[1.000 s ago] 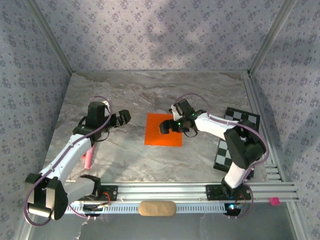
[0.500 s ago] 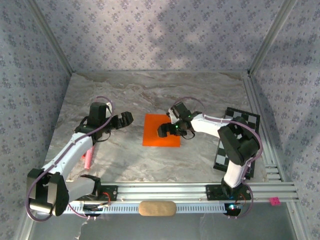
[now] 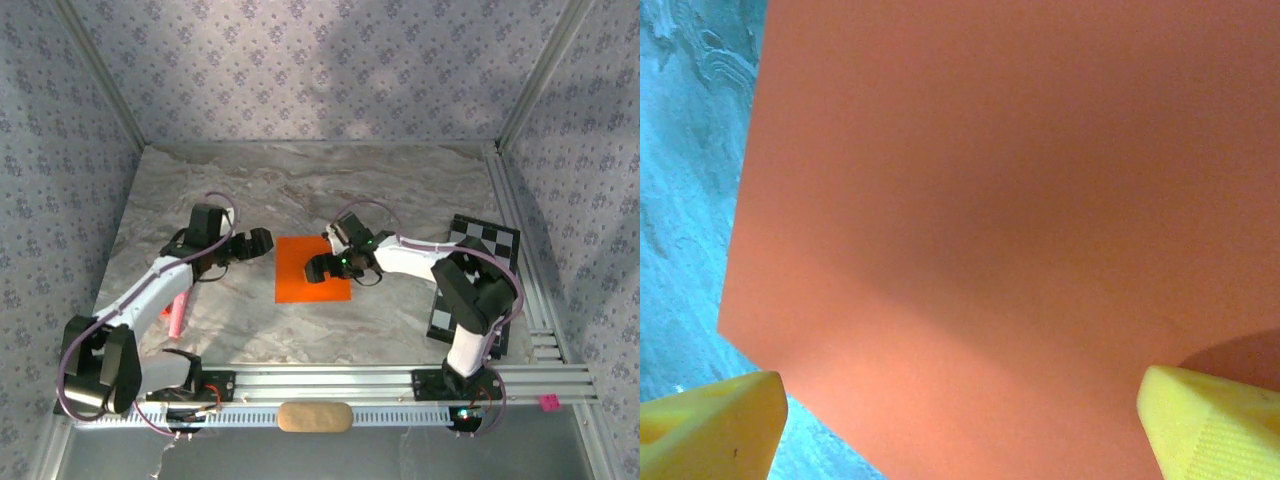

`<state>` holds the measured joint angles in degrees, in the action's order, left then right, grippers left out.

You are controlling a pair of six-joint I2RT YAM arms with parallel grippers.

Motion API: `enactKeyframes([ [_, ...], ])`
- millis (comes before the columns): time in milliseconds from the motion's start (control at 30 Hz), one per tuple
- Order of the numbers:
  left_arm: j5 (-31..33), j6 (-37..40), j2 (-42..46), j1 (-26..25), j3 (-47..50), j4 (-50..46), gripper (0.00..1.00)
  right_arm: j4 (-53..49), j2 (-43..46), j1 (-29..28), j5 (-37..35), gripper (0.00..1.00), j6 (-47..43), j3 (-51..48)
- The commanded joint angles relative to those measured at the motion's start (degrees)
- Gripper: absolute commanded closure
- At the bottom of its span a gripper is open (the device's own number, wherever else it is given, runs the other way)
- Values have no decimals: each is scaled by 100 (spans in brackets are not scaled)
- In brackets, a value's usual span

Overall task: Fold a paper plane with a square sheet of paper (pick it up from the middle)
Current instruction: First fold the square sheet of paper in half at the center of the table.

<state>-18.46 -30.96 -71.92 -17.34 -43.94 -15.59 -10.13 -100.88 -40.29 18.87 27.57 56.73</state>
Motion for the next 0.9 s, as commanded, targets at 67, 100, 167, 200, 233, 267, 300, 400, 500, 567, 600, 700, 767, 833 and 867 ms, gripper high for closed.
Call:
enactKeyframes([
  [67,-58,65,-611,-300,-623,-431,14,325,584,-142,168,8,795,-551],
  [100,-8,49,-738,-374,-729,-508,15,379,691,-128,165,9,794,-580],
  [167,93,29,-1062,-548,-1006,-678,18,306,1020,-73,-81,7,798,-626],
  [200,135,37,-1195,-616,-1129,-755,19,243,1151,-41,-236,6,800,-655],
  [233,198,38,-1335,-721,-1256,-821,20,219,1325,12,-376,6,801,-728],
  [267,288,21,-1471,-816,-1380,-891,20,223,1489,80,-497,6,796,-807],
  [300,369,4,-1621,-920,-1512,-963,20,209,1666,145,-659,6,943,-936],
  [400,530,0,-2091,-1187,-1896,-1256,22,177,2161,353,-1039,4,1110,-1304],
  [500,913,29,-2630,-1502,-2487,-1814,23,156,2579,526,-1250,1,1228,-1624],
  [567,1238,24,-3013,-1727,-2892,-2206,24,136,2830,596,-1427,1,1233,-1801],
  [600,1339,7,-3155,-1817,-3028,-2294,24,104,2952,608,-1514,0,1228,-1857],
  [700,1578,-78,-3608,-2051,-3488,-2713,23,-129,3219,667,-1786,0,1238,-1929],
  [767,1717,-167,-3834,-2181,-3725,-2867,23,-233,3347,696,-1863,0,1231,-1952],
  [833,1793,-232,-4064,-2282,-3967,-3030,22,-293,3433,724,-1912,0,1281,-1971],
  [867,1842,-248,-4190,-2341,-4112,-3143,22,-305,3480,754,-1882,0,1299,-1990],
])
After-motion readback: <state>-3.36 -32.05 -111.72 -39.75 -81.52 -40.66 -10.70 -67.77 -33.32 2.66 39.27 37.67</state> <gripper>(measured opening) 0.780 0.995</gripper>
